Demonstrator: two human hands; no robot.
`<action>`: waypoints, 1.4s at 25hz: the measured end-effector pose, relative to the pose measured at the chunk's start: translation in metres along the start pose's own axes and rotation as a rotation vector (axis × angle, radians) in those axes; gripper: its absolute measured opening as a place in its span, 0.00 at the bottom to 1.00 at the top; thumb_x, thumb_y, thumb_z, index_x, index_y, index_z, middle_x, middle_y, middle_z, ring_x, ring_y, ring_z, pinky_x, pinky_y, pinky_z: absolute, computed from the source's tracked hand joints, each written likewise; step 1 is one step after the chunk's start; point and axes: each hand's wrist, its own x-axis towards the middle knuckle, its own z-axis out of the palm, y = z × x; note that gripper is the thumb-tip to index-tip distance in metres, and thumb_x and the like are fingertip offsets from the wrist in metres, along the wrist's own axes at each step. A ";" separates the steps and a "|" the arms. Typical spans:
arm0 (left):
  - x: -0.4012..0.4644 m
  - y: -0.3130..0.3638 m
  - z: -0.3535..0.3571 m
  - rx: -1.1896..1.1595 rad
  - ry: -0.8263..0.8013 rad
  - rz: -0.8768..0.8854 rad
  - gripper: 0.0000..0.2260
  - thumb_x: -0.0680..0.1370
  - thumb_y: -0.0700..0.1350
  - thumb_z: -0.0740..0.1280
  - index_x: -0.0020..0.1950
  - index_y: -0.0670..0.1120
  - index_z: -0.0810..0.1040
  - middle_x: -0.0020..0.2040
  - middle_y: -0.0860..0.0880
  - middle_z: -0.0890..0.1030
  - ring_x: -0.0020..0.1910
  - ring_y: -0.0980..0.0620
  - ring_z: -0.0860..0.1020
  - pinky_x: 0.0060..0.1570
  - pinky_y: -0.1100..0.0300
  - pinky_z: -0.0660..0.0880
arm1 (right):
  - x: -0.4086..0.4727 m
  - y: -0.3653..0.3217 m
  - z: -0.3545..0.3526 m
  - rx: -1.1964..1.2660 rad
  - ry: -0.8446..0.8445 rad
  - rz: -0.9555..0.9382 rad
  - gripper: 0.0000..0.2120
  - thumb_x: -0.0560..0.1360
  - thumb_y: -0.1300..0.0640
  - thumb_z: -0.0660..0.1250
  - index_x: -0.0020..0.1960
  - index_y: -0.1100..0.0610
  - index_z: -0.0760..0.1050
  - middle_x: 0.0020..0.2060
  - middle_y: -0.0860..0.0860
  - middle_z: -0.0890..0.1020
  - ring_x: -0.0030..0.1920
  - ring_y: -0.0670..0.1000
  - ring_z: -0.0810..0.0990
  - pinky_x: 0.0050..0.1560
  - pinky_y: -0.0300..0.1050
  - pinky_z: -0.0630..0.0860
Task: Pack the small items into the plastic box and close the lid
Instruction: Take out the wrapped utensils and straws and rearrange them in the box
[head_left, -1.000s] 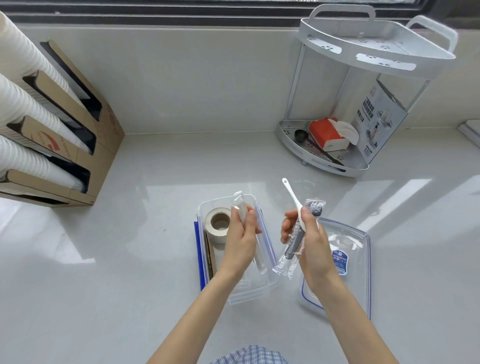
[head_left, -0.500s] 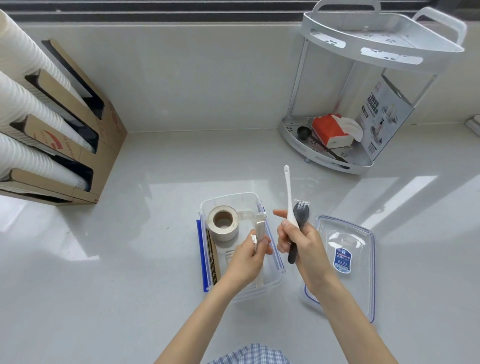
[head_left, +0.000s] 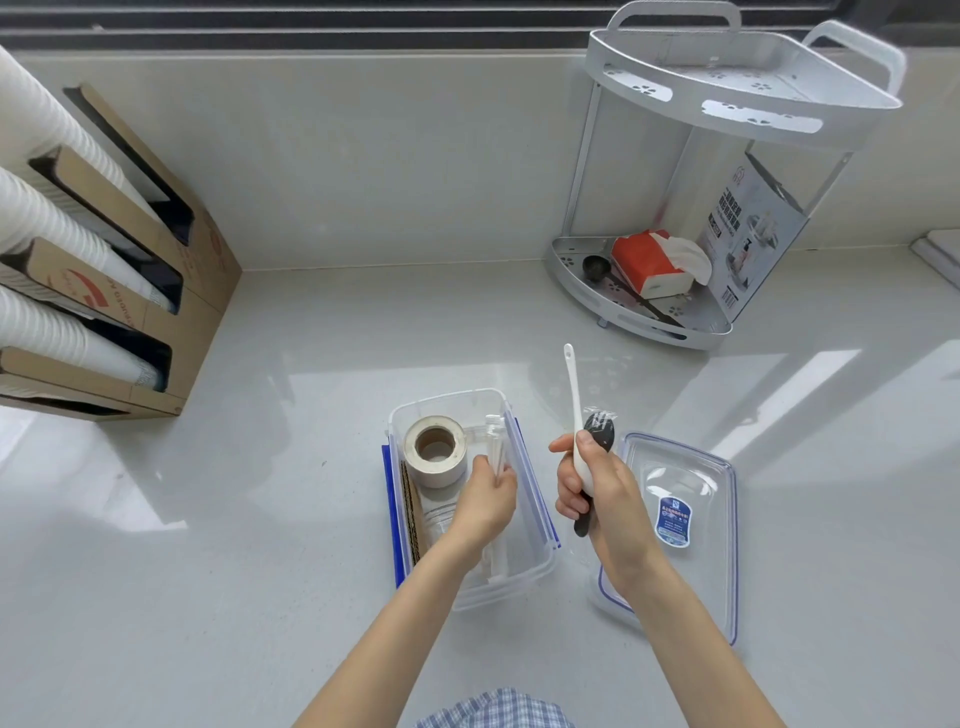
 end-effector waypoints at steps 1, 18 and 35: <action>0.003 0.003 0.000 -0.032 0.000 -0.054 0.13 0.78 0.44 0.53 0.60 0.40 0.64 0.38 0.47 0.70 0.35 0.53 0.69 0.41 0.57 0.70 | 0.000 0.000 -0.001 0.000 0.001 0.000 0.13 0.77 0.50 0.55 0.41 0.55 0.74 0.22 0.44 0.65 0.23 0.44 0.61 0.24 0.34 0.65; -0.012 0.014 -0.006 -0.414 -0.190 -0.271 0.27 0.78 0.47 0.57 0.73 0.42 0.51 0.76 0.44 0.50 0.75 0.44 0.49 0.71 0.42 0.55 | 0.003 0.002 -0.006 0.011 -0.028 0.023 0.17 0.79 0.50 0.52 0.42 0.55 0.75 0.22 0.44 0.67 0.22 0.44 0.63 0.25 0.34 0.66; -0.031 0.029 -0.038 -0.532 -0.199 0.186 0.08 0.76 0.47 0.62 0.51 0.47 0.77 0.46 0.50 0.81 0.43 0.59 0.81 0.42 0.69 0.77 | -0.004 0.000 0.012 -0.262 -0.232 0.094 0.12 0.78 0.53 0.55 0.44 0.60 0.72 0.26 0.48 0.64 0.23 0.43 0.59 0.25 0.35 0.58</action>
